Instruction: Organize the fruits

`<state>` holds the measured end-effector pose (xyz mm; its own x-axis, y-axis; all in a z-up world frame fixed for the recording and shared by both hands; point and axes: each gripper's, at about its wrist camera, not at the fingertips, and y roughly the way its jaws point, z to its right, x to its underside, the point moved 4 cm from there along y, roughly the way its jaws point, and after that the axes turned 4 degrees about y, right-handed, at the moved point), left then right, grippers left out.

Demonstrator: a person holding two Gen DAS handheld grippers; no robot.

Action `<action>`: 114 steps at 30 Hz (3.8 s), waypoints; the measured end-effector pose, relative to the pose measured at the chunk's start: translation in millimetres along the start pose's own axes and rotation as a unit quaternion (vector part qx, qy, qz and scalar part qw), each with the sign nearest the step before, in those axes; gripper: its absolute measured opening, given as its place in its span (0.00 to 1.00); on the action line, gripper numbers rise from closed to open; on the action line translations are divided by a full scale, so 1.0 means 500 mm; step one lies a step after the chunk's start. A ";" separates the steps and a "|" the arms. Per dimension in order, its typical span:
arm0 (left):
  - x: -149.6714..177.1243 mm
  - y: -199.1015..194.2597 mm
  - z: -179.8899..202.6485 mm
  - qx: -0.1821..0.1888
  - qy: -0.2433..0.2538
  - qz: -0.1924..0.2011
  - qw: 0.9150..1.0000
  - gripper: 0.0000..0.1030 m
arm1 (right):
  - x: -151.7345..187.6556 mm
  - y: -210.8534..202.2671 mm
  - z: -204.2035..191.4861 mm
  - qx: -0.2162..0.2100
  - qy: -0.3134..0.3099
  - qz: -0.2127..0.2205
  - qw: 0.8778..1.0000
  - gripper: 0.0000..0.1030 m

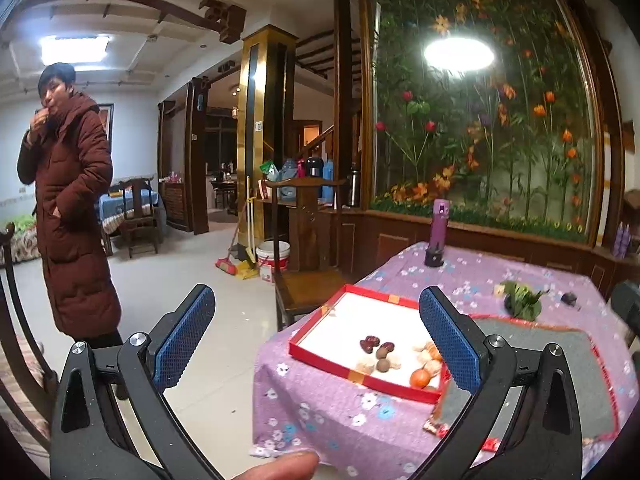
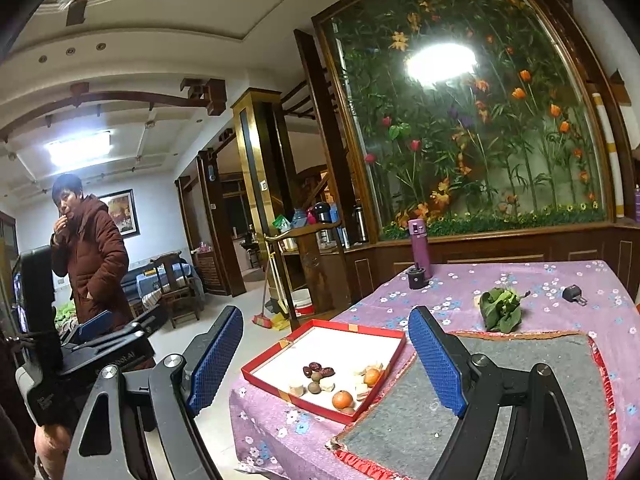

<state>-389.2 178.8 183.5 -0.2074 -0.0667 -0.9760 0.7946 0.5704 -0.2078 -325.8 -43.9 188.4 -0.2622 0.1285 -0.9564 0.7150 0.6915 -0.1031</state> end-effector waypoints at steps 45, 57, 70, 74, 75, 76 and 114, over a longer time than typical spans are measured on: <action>0.035 0.018 0.016 0.025 0.040 -0.028 0.999 1.00 | 0.035 0.035 -0.037 -0.004 -0.020 -0.034 0.999 0.81; 0.042 0.025 0.022 0.030 0.047 -0.038 0.998 1.00 | 0.046 0.042 -0.038 -0.005 -0.019 -0.039 0.999 0.81; 0.046 0.030 0.020 0.031 0.048 -0.042 0.997 1.00 | 0.053 0.052 -0.034 -0.008 -0.015 -0.043 0.999 0.81; 0.047 0.030 0.021 0.032 0.050 -0.042 0.997 1.00 | 0.052 0.052 -0.035 -0.008 -0.015 -0.044 0.999 0.81; 0.049 0.031 0.022 0.032 0.051 -0.042 0.997 1.00 | 0.052 0.051 -0.035 -0.008 -0.015 -0.044 0.999 0.81; 0.050 0.031 0.023 0.032 0.051 -0.043 0.997 1.00 | 0.052 0.053 -0.035 -0.009 -0.015 -0.044 0.999 0.81; 0.058 0.037 0.025 0.035 0.054 -0.044 0.997 1.00 | 0.058 0.059 -0.037 -0.007 -0.014 -0.045 0.999 0.81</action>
<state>-373.3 177.5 150.5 -0.3363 -0.0229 -0.9415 0.8077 0.5072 -0.3008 -324.6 -6.6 162.6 -0.3061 0.0449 -0.9510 0.6802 0.7091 -0.1854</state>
